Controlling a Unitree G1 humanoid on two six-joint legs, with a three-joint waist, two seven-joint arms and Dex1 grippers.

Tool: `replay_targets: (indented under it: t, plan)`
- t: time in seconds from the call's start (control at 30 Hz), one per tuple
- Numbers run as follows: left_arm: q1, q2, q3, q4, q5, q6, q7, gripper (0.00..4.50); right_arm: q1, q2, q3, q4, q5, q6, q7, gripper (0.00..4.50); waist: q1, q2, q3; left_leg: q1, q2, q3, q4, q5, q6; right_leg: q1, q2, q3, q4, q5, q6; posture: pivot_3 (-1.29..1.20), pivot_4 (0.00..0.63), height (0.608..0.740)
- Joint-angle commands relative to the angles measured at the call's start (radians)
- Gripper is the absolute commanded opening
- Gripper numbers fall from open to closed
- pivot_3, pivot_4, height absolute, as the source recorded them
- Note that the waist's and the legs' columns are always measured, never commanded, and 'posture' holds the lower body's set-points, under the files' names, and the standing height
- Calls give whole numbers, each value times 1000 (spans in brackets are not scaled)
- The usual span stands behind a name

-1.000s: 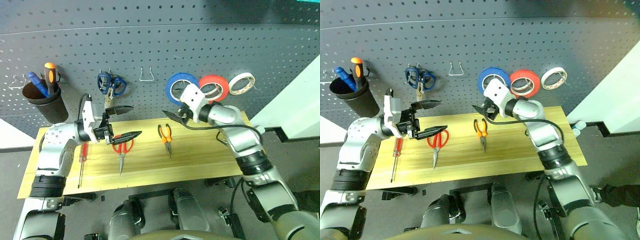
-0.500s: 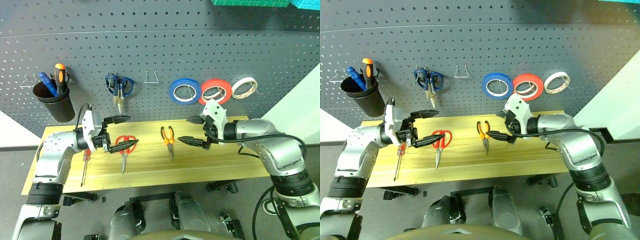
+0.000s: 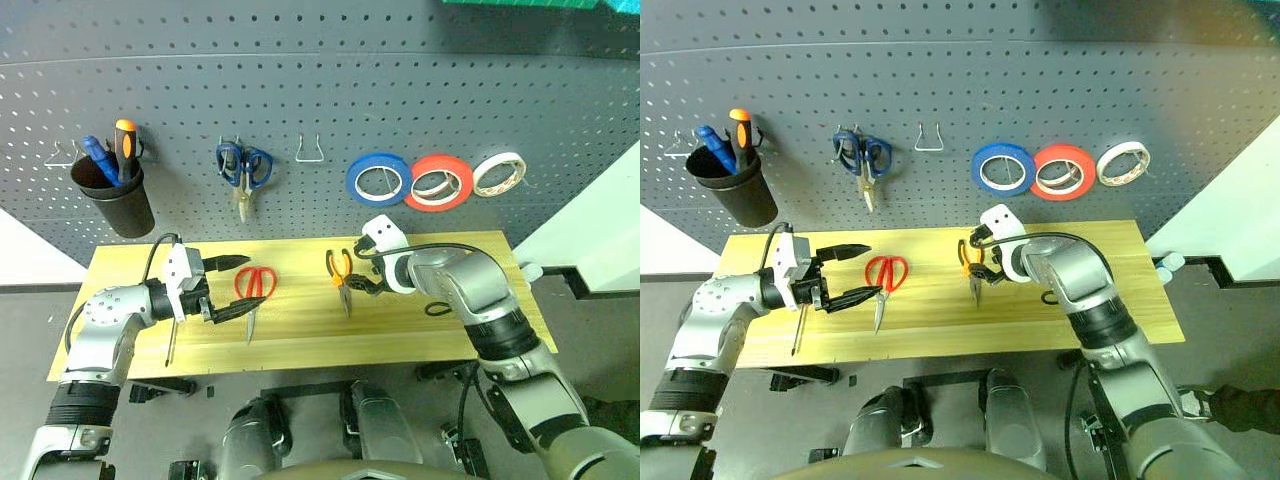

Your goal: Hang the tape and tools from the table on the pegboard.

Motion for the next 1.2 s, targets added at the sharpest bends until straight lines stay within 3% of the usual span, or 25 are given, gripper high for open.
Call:
replay_targets:
  t: [0.03, 0.17, 0.4, 0.9, 1.2]
  plan:
    - [-19, 3, -6, -14, 23, -6, 22, 4500, -54, 13, -23, 71, -28, -25, -26, 4411, 13, 1, 23, 0, 0, 0, 0, 0, 0, -1, 0, 0, 0, 0, -1, -106, 377, 730]
    - [-70, -18, -32, 34, 56, -9, 43, 4500, -114, 54, -67, 201, -28, -66, -37, 4411, 28, 4, 69, -2, 0, 0, -1, 1, 0, -2, 0, 1, 0, 1, 0, -85, 406, 730]
    - [-102, -40, -52, 40, 67, 6, 57, 4500, -199, 144, -123, 351, -40, -93, -89, 4411, 46, 5, 112, -2, 1, 3, -3, 1, 0, -4, 1, 1, 0, 2, 3, -70, 424, 730]
    - [-65, -40, -47, 6, 55, 6, 47, 4500, -219, 220, -167, 490, -93, -156, -180, 4411, 45, 6, 135, -2, 1, 5, -6, 1, -1, -6, 1, 2, 0, 2, 3, -59, 427, 730]
    - [-49, -30, -39, -1, 53, 3, 43, 4500, -199, 262, -127, 419, -99, -62, -179, 4411, 45, 6, 135, -4, 1, 5, -7, 1, -1, -8, 1, 2, -1, 2, 3, -55, 415, 730]
